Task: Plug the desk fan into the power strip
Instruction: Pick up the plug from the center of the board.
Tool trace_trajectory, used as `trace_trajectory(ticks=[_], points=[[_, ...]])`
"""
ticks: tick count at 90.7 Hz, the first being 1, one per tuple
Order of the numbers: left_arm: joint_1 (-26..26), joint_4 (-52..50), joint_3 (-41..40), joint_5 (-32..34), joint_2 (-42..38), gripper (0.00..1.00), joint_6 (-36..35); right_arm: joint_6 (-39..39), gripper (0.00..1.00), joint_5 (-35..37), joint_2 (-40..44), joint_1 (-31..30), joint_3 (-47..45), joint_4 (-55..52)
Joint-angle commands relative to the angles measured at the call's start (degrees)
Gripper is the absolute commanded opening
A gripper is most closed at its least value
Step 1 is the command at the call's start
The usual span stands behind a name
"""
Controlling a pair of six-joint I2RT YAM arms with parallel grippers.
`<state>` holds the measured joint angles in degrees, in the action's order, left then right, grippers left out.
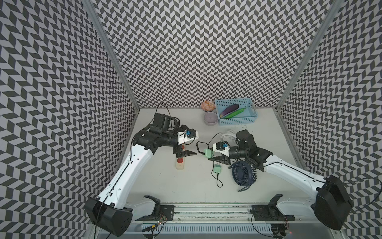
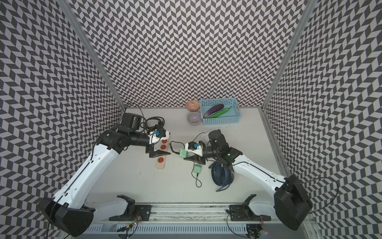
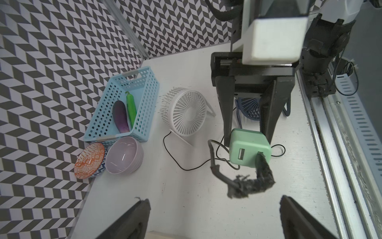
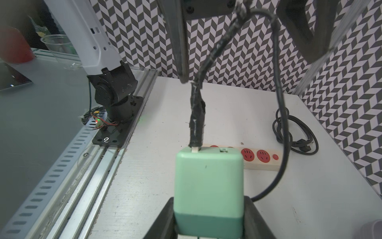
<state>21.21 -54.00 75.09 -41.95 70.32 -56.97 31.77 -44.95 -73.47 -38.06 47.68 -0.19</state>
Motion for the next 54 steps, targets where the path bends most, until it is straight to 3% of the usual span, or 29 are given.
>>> trace_trajectory(ticks=[1, 34, 54], points=[[1.94, 2.10, -0.70, -1.74, 0.70, 0.90, 0.21, -2.14, 0.00, -5.25, -1.21, 0.10, 1.41, 4.72], [5.21, 3.75, -1.65, -2.97, 2.20, 0.72, 3.18, -9.83, 0.00, -8.23, -2.41, 0.01, 0.76, 12.93], [5.78, 3.75, -2.15, -2.85, 2.02, 0.71, 3.32, -13.61, 0.00, -8.26, -3.13, 0.01, 0.13, 16.61]])
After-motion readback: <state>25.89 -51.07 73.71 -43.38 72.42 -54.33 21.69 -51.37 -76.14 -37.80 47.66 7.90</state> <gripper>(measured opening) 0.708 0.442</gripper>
